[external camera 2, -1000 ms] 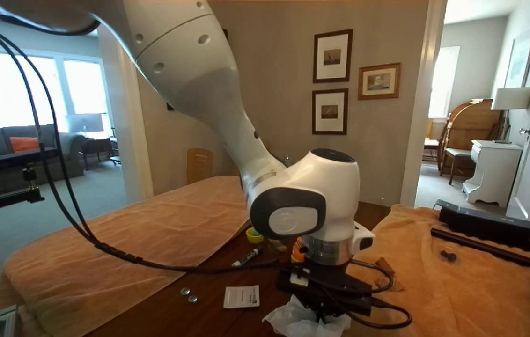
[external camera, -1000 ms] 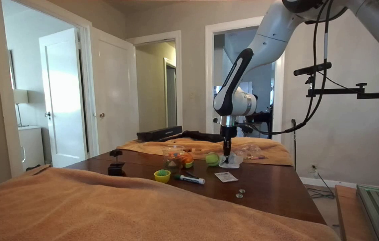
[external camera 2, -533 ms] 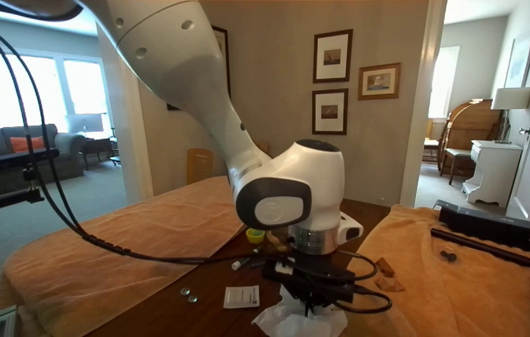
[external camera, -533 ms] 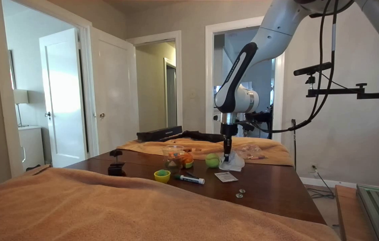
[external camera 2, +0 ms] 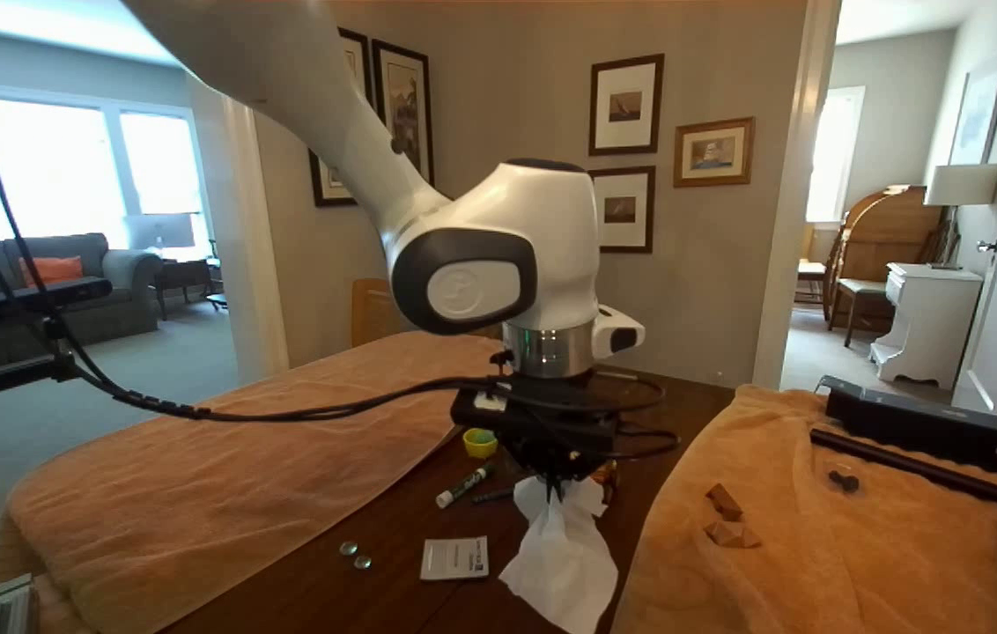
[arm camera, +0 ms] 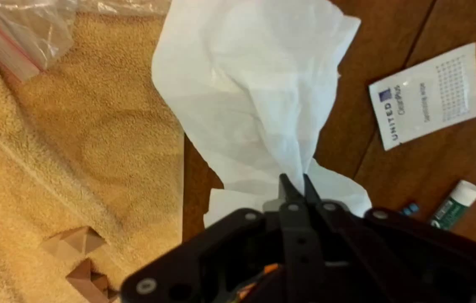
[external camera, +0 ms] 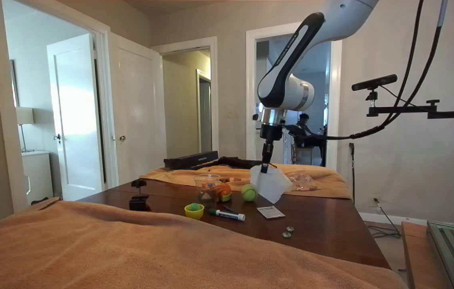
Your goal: Use the paper towel to wipe the tennis ball
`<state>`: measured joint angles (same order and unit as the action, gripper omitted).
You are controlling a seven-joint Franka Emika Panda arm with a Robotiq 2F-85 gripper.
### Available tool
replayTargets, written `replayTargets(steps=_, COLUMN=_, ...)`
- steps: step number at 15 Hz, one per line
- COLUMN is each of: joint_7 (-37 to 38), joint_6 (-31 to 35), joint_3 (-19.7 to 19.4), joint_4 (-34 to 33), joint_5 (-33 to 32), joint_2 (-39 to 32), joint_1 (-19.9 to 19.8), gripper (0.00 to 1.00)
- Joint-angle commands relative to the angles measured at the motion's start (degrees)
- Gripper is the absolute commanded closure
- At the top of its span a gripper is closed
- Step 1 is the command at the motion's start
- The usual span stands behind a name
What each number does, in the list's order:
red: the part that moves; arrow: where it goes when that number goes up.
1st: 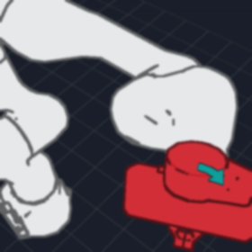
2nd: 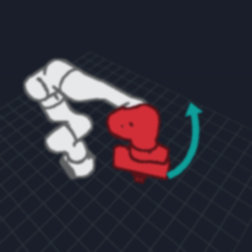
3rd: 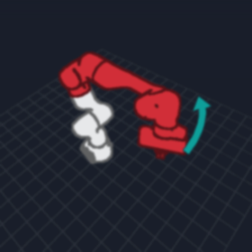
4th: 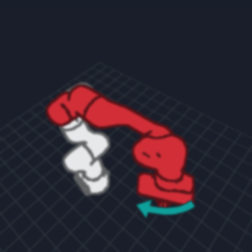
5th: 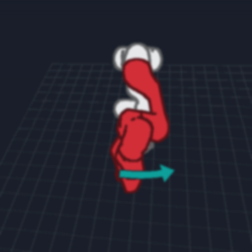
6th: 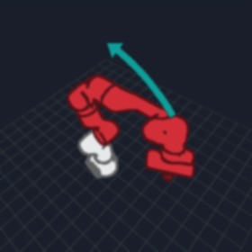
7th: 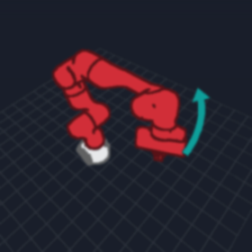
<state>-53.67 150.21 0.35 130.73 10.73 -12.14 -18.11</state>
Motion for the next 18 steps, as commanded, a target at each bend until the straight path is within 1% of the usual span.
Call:
replayTargets(steps=1, joint_7=-2.31, joint_6=-3.04, joint_3=0.81, joint_4=1.44, joint_5=6.26, joint_2=4.94, joint_1=1.60, gripper=1.00)
replayTargets(steps=5, joint_7=-5.32, joint_6=-4.51, joint_3=0.96, joint_4=-1.53, joint_5=12.21, joint_2=3.46, joint_1=3.62, gripper=1.00)
replayTargets(steps=7, joint_7=-6.27, joint_6=-3.51, joint_3=0.80, joint_4=-2.44, joint_5=13.34, joint_2=1.96, joint_1=4.33, gripper=1.00)
replayTargets(steps=10, joint_7=-4.39, joint_6=-3.15, joint_3=-0.09, joint_4=-3.61, joint_5=11.32, joint_2=-0.46, joint_1=4.66, gripper=1.00)
replayTargets(steps=13, joint_7=-4.30, joint_6=-2.73, joint_3=-0.55, joint_4=-5.38, joint_5=10.79, joint_2=-3.76, joint_1=3.87, gripper=1.00)
replayTargets(steps=18, joint_7=-5.54, joint_6=-0.65, joint_3=0.25, joint_4=-8.71, joint_5=10.61, joint_2=-9.14, joint_1=2.00, gripper=1.00)
